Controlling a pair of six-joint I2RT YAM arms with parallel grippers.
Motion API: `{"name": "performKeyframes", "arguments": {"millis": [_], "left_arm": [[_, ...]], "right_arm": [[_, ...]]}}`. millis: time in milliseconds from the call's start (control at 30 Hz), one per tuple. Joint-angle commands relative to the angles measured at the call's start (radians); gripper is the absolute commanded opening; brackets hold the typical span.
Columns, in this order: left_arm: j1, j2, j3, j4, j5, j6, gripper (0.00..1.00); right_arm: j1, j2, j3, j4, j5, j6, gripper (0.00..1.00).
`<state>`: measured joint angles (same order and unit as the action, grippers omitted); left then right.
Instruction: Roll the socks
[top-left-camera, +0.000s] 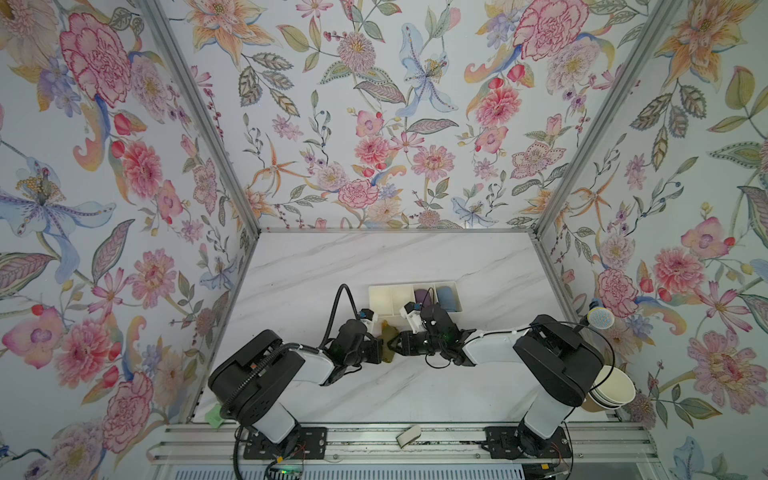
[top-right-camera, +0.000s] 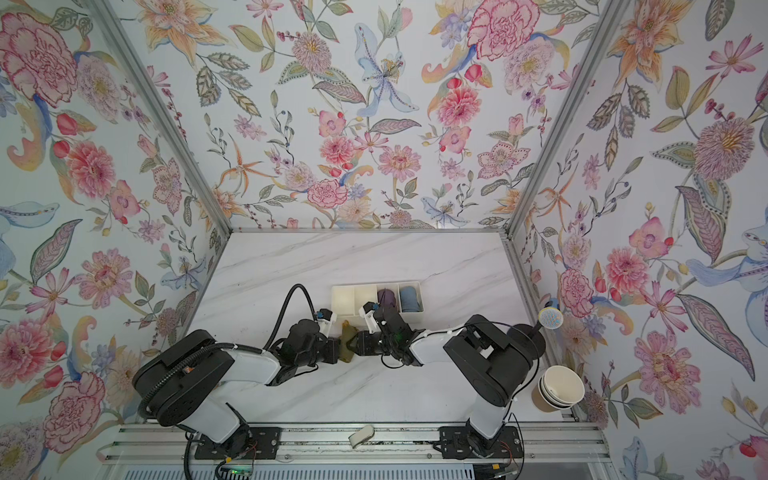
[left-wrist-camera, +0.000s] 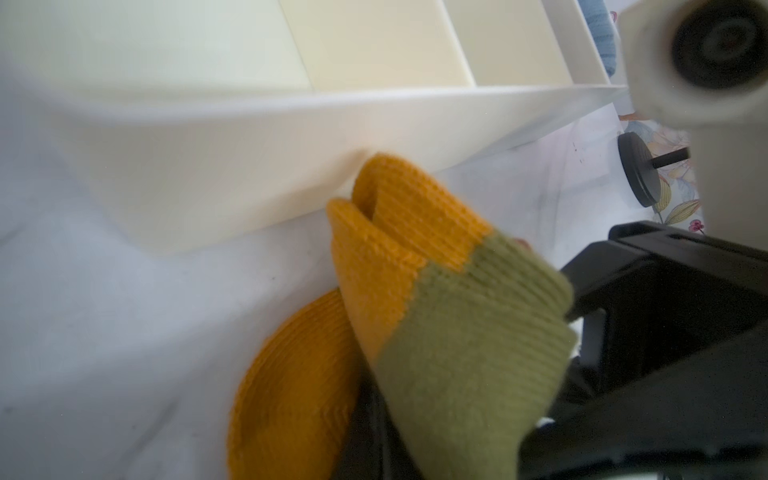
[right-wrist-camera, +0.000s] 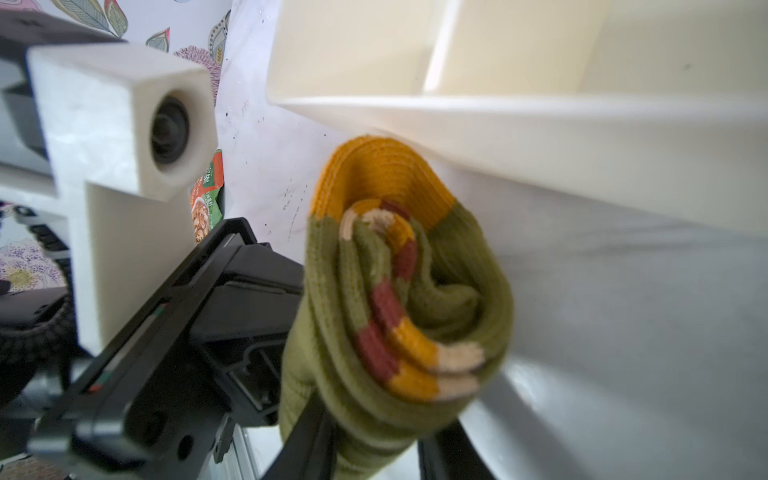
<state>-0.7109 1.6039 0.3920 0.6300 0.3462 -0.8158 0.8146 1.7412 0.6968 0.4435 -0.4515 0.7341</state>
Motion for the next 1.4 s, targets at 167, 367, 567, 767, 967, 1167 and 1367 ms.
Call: {"name": "performKeyframes", "arguments": {"millis": [167, 367, 567, 767, 967, 1167, 1367], "left_arm": [[-0.171, 0.064, 0.006, -0.023, 0.364, 0.000, 0.00], [-0.159, 0.054, 0.032, -0.123, 0.346, 0.061, 0.00], [-0.086, -0.033, 0.063, -0.350, 0.258, 0.195, 0.08], [0.012, -0.134, 0.078, -0.503, 0.202, 0.295, 0.13], [0.067, -0.177, 0.097, -0.577, 0.165, 0.348, 0.16], [0.105, -0.193, 0.104, -0.633, 0.127, 0.390, 0.16], [0.148, -0.238, 0.104, -0.673, 0.086, 0.412, 0.16]], "right_arm": [[0.053, 0.049, 0.059, -0.140, 0.069, -0.052, 0.08], [0.065, 0.049, 0.097, -0.229, 0.095, -0.087, 0.00], [0.078, 0.037, 0.136, -0.336, 0.136, -0.121, 0.00], [0.084, 0.035, 0.163, -0.392, 0.151, -0.140, 0.00], [0.093, 0.046, 0.191, -0.429, 0.162, -0.151, 0.00], [0.100, 0.048, 0.212, -0.464, 0.176, -0.163, 0.00], [0.106, 0.046, 0.224, -0.484, 0.185, -0.168, 0.00]]}}
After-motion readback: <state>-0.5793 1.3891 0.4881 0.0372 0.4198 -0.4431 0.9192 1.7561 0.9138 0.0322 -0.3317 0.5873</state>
